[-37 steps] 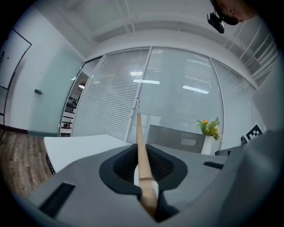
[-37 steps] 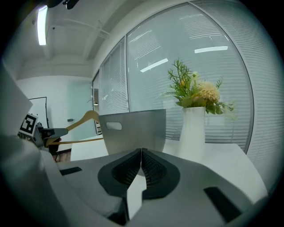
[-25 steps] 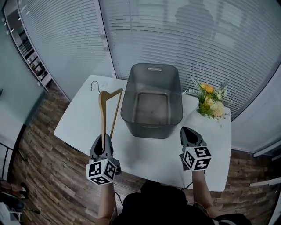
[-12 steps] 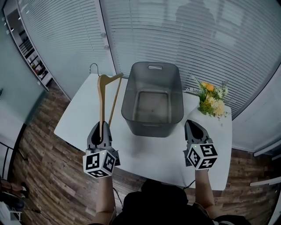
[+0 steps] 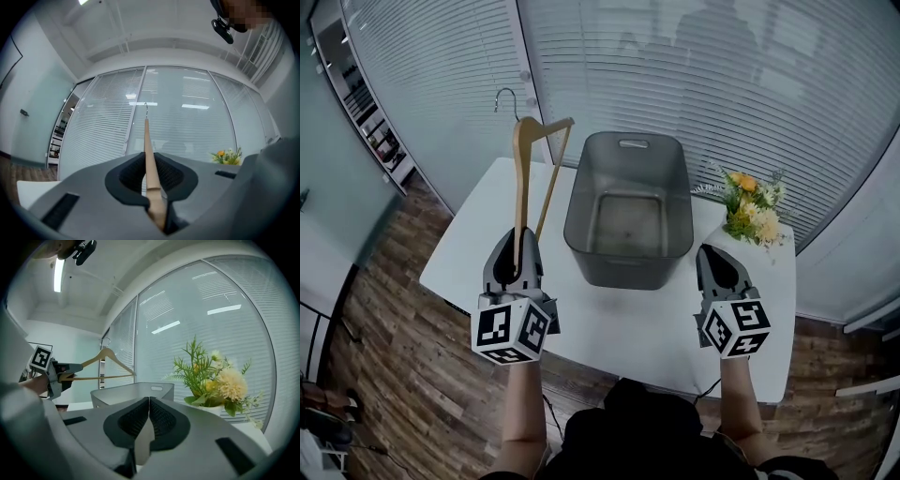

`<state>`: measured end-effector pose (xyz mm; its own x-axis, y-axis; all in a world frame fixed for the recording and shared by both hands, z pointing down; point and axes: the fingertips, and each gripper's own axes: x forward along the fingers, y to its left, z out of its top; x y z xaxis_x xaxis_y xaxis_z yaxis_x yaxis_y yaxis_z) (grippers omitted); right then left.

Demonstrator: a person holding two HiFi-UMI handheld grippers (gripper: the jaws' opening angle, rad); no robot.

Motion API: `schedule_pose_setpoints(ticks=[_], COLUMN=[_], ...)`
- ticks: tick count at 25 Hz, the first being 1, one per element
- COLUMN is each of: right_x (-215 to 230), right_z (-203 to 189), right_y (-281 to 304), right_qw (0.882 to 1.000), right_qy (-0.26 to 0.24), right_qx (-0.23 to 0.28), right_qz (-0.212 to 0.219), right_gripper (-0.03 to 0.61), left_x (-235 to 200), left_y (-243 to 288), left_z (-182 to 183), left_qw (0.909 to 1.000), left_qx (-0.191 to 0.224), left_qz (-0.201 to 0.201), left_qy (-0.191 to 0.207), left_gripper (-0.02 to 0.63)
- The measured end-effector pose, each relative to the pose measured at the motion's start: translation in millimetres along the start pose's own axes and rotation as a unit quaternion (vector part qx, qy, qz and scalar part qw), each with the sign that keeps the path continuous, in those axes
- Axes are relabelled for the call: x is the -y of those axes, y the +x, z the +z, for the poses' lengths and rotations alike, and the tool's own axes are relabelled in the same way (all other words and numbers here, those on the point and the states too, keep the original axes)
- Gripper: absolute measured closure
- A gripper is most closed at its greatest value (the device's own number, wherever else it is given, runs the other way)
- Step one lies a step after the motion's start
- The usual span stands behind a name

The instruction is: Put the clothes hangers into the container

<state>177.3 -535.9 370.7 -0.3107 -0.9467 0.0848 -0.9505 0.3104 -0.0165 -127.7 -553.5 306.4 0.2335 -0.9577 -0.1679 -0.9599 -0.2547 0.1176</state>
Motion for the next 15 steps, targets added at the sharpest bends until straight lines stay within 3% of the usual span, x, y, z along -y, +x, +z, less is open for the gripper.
schedule_pose_setpoints(ticks=[6, 15], right_x=[-4.6, -2.8], right_z=[6.9, 9.3], right_y=[-2.3, -7.8], right_qw=[1.0, 1.0], right_qy=[-0.01, -0.027], right_qx=[0.006, 0.009], right_qz=[-0.001, -0.006], right_gripper=[0.549, 0.549], left_x=[27.6, 67.3], left_y=[7.4, 24.4], left_z=[3.7, -22.8], left_qw=[0.9991, 0.9921], left_qx=[-0.011, -0.079], left_qz=[-0.038, -0.092], left_qy=[-0.015, -0.033], left_gripper=[0.558, 0.558])
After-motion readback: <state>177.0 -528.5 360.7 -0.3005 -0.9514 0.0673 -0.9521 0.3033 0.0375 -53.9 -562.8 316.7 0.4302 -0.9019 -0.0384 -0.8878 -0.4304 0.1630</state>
